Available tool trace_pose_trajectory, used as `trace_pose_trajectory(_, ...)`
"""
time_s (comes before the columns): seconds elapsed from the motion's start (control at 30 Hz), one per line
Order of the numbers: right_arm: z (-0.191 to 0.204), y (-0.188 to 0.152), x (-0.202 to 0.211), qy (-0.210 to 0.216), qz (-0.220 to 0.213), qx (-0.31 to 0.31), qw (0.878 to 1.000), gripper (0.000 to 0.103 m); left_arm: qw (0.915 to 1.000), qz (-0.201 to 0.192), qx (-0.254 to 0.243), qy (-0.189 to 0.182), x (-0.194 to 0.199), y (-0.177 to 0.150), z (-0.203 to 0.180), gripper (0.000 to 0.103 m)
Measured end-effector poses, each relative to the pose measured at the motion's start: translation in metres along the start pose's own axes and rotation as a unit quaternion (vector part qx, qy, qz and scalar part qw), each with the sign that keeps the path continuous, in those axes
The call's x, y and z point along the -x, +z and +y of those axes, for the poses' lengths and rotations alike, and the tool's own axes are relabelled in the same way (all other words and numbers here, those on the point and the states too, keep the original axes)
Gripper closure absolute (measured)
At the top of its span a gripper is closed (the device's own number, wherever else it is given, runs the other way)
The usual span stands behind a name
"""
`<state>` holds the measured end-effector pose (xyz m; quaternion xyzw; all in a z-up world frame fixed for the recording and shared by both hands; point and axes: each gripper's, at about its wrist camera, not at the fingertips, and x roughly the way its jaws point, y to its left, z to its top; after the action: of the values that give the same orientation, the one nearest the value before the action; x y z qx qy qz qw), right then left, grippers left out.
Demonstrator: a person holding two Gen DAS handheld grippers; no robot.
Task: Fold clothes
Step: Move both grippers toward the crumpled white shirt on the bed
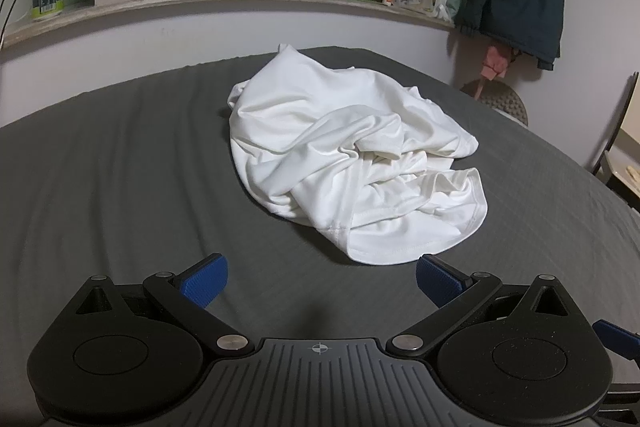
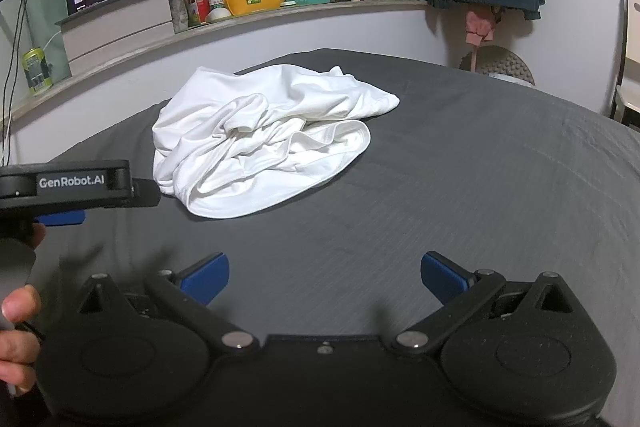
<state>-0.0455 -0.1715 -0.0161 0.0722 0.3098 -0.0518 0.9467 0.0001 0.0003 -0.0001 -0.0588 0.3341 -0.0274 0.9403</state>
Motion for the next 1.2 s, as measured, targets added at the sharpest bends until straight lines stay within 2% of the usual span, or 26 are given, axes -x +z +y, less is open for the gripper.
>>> trace_pose_trajectory(0.67,-0.0007,-0.0027,-0.0029,-0.002,0.005,-0.003,1.0,0.0,0.9999,-0.005,-0.012,0.009,-0.0017,-0.0008,-0.0034,0.0)
trace_pose_trajectory(0.9,-0.0018,-0.0034,-0.0047,-0.001,0.012,-0.008,1.0,0.0,0.9999,0.002,-0.011,-0.003,-0.0042,-0.0014,-0.003,0.0)
trace_pose_trajectory(1.1,-0.0024,-0.0037,-0.0042,0.0,0.015,-0.009,1.0,0.0,0.9996,-0.027,-0.009,0.005,-0.0016,-0.0051,-0.002,0.0)
trace_pose_trajectory(1.2,-0.0023,-0.0036,-0.0038,-0.001,0.013,-0.009,1.0,0.0,0.9994,-0.027,-0.02,0.002,-0.0023,-0.0057,-0.0043,0.0)
